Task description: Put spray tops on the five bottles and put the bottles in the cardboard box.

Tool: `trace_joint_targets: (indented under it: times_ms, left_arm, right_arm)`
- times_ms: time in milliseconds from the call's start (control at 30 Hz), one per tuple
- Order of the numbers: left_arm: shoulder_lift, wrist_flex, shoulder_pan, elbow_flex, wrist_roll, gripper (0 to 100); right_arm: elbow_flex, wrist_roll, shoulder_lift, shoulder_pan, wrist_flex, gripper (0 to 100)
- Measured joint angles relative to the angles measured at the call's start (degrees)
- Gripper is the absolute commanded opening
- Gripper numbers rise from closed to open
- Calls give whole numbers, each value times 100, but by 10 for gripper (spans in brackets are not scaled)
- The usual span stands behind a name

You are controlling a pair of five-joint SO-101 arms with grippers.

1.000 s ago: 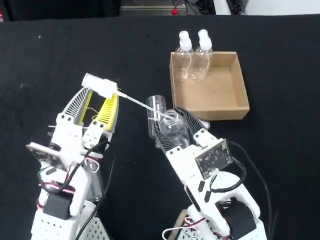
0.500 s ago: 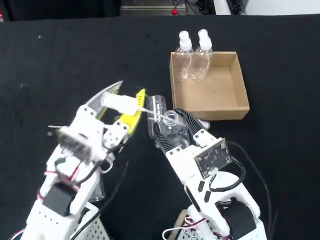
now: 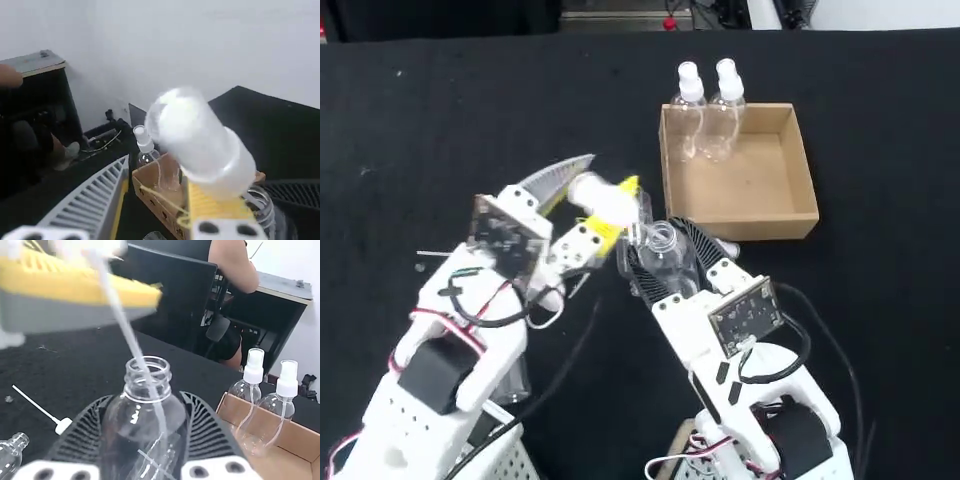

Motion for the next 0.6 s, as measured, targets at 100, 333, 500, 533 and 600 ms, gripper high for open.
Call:
trace_joint_targets:
  times_ms: [100,333,500,533,600]
  left_arm:
    - [237,0,220,-149,-378,166]
    - [396,809,369,-695,-949,166]
    - [396,1090,264,-941,-1143,166]
    - [396,1090,185,-949,-1160,166]
    - [396,1090,-9,-949,-1160,166]
  right_arm:
    - [0,0,0,0,0,11]
    - [0,-9,0,0,0,11]
    - [0,0,0,0,0,11]
    - [0,0,0,0,0,11]
    - [0,0,0,0,0,11]
